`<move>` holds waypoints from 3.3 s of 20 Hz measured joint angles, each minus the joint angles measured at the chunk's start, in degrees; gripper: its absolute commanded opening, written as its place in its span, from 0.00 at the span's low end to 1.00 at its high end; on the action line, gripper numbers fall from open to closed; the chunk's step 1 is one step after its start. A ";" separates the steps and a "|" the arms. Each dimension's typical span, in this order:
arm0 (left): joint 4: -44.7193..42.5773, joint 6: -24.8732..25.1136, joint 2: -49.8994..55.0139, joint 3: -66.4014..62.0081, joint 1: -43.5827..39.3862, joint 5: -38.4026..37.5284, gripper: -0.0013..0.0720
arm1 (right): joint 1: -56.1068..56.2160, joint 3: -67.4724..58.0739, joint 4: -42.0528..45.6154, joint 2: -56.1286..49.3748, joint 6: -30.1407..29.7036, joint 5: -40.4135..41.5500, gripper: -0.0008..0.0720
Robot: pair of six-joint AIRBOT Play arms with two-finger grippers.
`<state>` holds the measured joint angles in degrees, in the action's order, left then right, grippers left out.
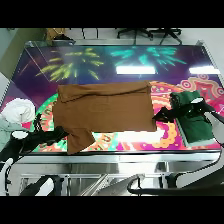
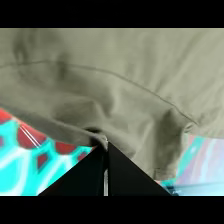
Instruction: Fold the shirts.
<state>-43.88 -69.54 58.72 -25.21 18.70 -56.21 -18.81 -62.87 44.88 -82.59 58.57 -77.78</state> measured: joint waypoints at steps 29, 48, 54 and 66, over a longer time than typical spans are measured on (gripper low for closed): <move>-23.89 -10.01 -24.98 -11.96 0.11 -22.71 0.04 | -0.11 9.07 15.89 28.98 15.37 -6.99 0.05; -22.53 -9.11 38.14 -63.49 -11.91 -6.71 0.98 | 6.34 -8.94 -9.62 0.35 -6.95 25.03 0.36; -22.53 -9.75 44.35 -74.53 -11.02 -14.40 0.98 | 5.22 -12.15 -6.54 -0.24 -8.33 25.03 0.70; -19.43 -11.91 45.35 -81.66 -16.09 -25.07 0.04 | 6.75 -13.16 -5.55 -5.46 -6.16 18.49 0.05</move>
<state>-63.31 -81.45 104.07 -106.87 2.61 -81.28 -12.05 -76.03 39.33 -88.05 52.40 -59.29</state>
